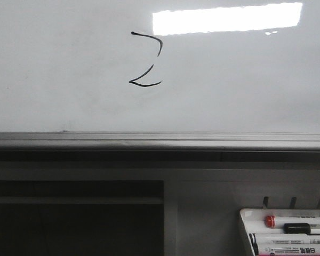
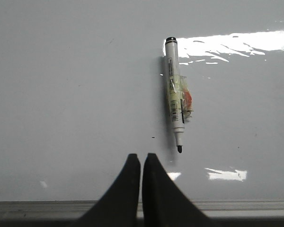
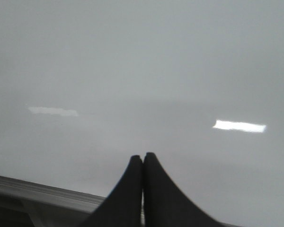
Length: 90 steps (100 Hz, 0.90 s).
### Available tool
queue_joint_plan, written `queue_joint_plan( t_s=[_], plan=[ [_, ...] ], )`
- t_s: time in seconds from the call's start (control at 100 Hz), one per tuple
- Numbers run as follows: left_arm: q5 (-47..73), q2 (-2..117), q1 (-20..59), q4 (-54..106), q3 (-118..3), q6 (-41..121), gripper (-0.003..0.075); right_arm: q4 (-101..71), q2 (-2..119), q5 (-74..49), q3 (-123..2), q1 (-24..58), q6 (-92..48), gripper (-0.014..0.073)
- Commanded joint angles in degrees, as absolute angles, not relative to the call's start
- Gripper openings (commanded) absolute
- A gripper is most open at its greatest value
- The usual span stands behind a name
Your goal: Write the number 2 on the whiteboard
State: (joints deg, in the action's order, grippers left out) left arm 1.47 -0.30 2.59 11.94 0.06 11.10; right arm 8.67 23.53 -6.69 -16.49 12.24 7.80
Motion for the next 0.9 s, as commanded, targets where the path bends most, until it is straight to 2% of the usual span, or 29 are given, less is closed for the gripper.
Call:
queue_joint_plan(
  t_s=[0.0, 0.11, 0.25, 0.89],
  plan=[
    [-2.5, -1.7, 2.3, 13.2, 0.7, 11.2, -0.0020, 9.2, 23.9, -2.4, -18.0, 11.8, 7.8, -0.0073],
    [-2.5, -1.7, 2.3, 13.5, 0.7, 10.5, -0.0020, 9.2, 23.9, -2.4, -18.0, 11.8, 7.8, -0.0073],
    [-2.7, -1.7, 2.3, 1.4, 0.7, -0.6, -0.0020, 9.2, 23.9, -2.4, -18.0, 11.8, 7.8, -0.0073],
    [-2.6, -1.7, 2.3, 2.1, 0.7, -0.7, -0.0020, 9.2, 23.9, -2.4, -18.0, 11.8, 7.8, -0.0073]
  ],
)
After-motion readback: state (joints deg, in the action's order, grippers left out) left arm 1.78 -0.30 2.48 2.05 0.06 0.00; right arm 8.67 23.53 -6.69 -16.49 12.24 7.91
